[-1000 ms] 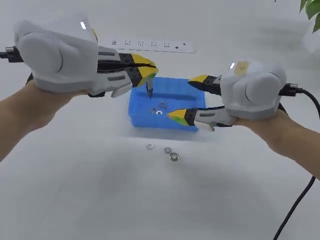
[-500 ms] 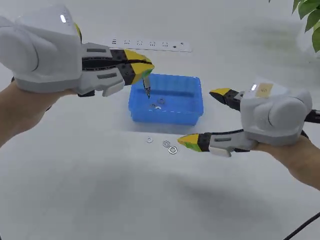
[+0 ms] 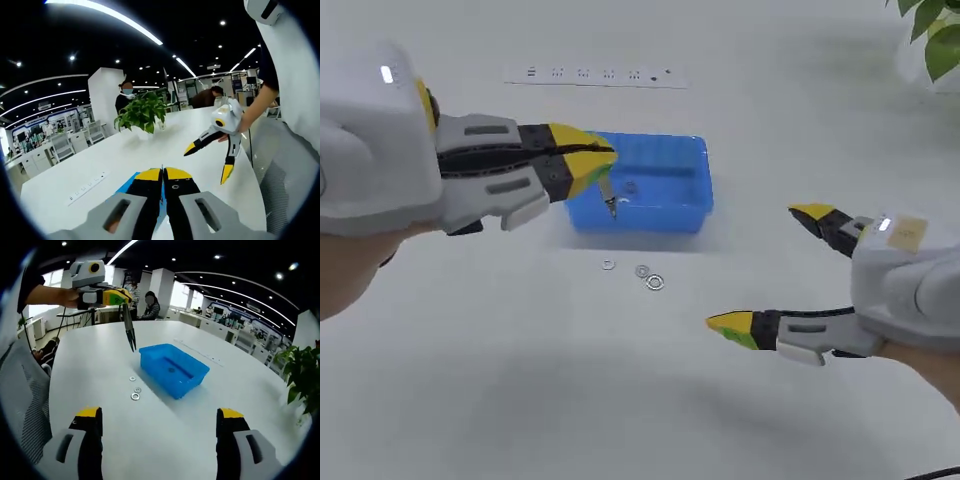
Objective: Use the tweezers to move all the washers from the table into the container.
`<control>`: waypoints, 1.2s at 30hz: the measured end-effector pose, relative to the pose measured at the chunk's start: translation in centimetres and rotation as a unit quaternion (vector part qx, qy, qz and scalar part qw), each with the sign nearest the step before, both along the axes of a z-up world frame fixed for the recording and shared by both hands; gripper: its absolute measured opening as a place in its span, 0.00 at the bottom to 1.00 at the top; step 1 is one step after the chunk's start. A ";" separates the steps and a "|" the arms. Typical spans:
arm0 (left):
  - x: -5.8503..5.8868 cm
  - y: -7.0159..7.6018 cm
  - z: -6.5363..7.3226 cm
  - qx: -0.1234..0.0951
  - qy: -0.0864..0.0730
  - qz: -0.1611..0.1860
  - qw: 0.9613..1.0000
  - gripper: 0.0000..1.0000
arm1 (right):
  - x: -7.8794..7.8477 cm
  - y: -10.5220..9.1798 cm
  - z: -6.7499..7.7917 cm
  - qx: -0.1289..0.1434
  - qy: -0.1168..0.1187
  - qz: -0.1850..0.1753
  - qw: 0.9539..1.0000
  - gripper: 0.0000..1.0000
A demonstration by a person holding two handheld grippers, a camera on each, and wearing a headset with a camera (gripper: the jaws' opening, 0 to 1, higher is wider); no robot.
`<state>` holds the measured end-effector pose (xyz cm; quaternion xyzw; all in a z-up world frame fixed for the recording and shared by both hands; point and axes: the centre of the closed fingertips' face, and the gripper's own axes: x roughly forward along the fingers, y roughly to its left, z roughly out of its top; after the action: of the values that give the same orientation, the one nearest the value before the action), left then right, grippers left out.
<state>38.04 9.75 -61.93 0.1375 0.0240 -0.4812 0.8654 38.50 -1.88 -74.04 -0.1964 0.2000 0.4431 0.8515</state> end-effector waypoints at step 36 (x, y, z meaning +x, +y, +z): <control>1.1 0.3 -7.1 0.026 0.055 -0.004 0.998 0.04 | -2.2 0.2 -3.0 0.029 0.059 -0.028 0.997 1.00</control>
<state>39.14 10.05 -69.01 0.1334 0.0834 -0.4909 0.8569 36.32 -1.69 -77.07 -0.1393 0.2425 0.4356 0.8556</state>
